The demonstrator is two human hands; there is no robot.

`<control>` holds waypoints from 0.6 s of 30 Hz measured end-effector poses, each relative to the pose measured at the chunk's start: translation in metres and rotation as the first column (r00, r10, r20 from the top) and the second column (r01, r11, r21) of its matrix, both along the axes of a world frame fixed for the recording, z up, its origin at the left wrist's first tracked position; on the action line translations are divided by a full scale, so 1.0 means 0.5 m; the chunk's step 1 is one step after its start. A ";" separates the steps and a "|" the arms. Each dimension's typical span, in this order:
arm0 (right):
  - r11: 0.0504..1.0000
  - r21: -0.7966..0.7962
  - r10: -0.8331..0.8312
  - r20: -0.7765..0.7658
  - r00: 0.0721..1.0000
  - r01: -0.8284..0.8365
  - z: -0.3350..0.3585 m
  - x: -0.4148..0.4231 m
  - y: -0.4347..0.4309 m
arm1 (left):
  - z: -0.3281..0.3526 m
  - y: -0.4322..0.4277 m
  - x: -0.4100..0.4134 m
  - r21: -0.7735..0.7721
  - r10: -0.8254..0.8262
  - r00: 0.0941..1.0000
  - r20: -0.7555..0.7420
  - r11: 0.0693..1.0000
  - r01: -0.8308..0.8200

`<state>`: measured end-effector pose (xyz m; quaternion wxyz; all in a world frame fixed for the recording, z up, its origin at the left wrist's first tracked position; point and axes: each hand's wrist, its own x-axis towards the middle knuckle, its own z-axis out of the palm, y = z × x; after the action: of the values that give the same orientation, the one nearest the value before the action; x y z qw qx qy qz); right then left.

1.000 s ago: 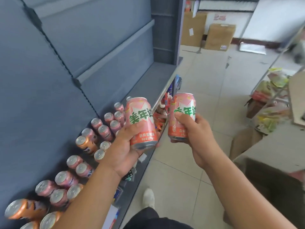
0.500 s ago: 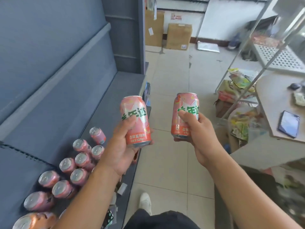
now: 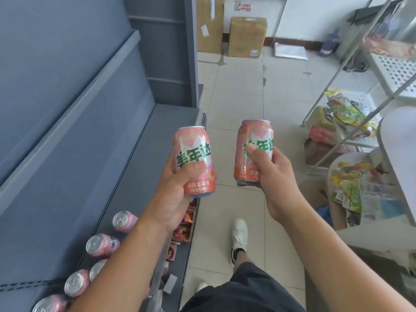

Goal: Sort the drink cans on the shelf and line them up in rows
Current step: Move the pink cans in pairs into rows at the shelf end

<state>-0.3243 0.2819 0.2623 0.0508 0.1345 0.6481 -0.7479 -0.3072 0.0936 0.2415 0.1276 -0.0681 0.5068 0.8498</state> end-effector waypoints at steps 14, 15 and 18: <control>0.991 -0.024 0.132 0.028 0.991 -0.131 0.012 -0.532 0.109 | 0.011 0.140 -0.492 -0.103 0.138 0.990 -0.010 0.985 -0.138; 0.989 -0.023 0.144 0.034 0.989 -0.143 0.014 -0.566 0.112 | 0.011 0.146 -0.521 -0.105 0.145 0.989 -0.005 0.984 -0.144; 0.985 -0.014 0.173 0.051 0.984 -0.172 0.013 -0.657 0.104 | 0.007 0.147 -0.601 -0.110 0.178 0.984 0.015 0.978 -0.176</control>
<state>-0.6527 0.3340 0.2690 0.1329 0.0969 0.6520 -0.7401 -0.6076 0.1669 0.2451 0.0540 -0.1303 0.5425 0.8281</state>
